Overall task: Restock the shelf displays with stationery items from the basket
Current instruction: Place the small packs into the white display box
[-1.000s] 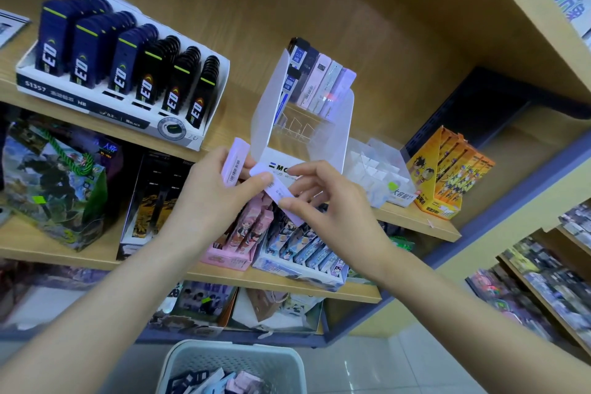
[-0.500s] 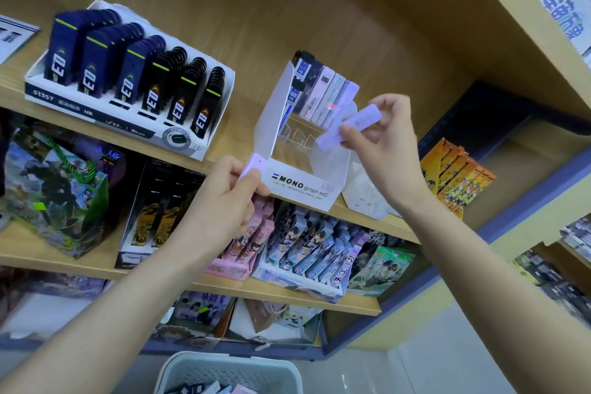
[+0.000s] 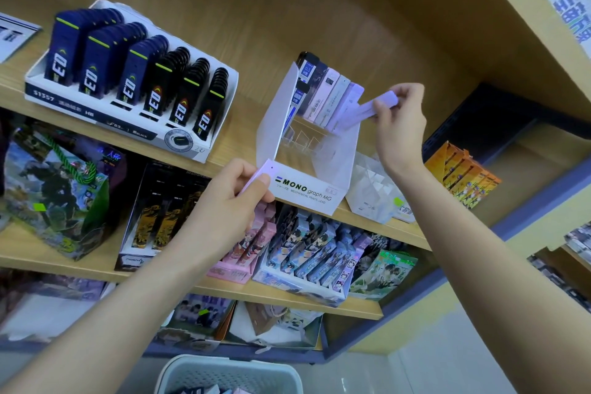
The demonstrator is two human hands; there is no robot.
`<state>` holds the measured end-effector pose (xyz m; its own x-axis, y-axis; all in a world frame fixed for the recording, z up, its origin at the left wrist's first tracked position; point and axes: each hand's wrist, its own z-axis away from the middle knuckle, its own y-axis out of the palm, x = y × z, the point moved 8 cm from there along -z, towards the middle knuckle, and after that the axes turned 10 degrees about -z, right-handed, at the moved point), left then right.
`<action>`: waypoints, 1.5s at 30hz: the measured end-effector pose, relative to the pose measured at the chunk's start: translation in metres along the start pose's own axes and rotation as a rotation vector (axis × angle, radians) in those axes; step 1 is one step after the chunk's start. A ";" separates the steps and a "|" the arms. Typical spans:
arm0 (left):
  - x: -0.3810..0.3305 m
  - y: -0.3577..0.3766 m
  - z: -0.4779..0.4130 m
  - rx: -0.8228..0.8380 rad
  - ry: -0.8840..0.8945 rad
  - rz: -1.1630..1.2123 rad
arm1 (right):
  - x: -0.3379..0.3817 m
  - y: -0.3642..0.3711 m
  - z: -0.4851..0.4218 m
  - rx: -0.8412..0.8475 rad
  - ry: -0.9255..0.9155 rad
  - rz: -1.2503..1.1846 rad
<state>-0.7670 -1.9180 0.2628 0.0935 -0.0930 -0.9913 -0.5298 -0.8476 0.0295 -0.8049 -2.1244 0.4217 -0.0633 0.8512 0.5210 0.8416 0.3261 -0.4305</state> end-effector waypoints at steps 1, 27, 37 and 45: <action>0.000 0.000 0.000 -0.005 0.002 0.002 | 0.000 -0.003 -0.003 -0.038 0.000 -0.024; -0.002 0.003 -0.007 0.045 0.108 -0.022 | 0.039 0.030 0.043 0.225 -0.243 0.105; -0.009 0.004 -0.003 -0.083 0.179 -0.073 | 0.034 0.049 0.129 0.774 0.078 -0.142; -0.058 0.022 0.009 -0.163 0.556 -0.389 | 0.041 0.030 0.121 0.721 0.074 -0.130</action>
<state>-0.7911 -1.9267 0.3195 0.6914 0.0165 -0.7223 -0.2415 -0.9370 -0.2526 -0.8470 -2.0296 0.3407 -0.0811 0.7655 0.6383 0.2665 0.6337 -0.7262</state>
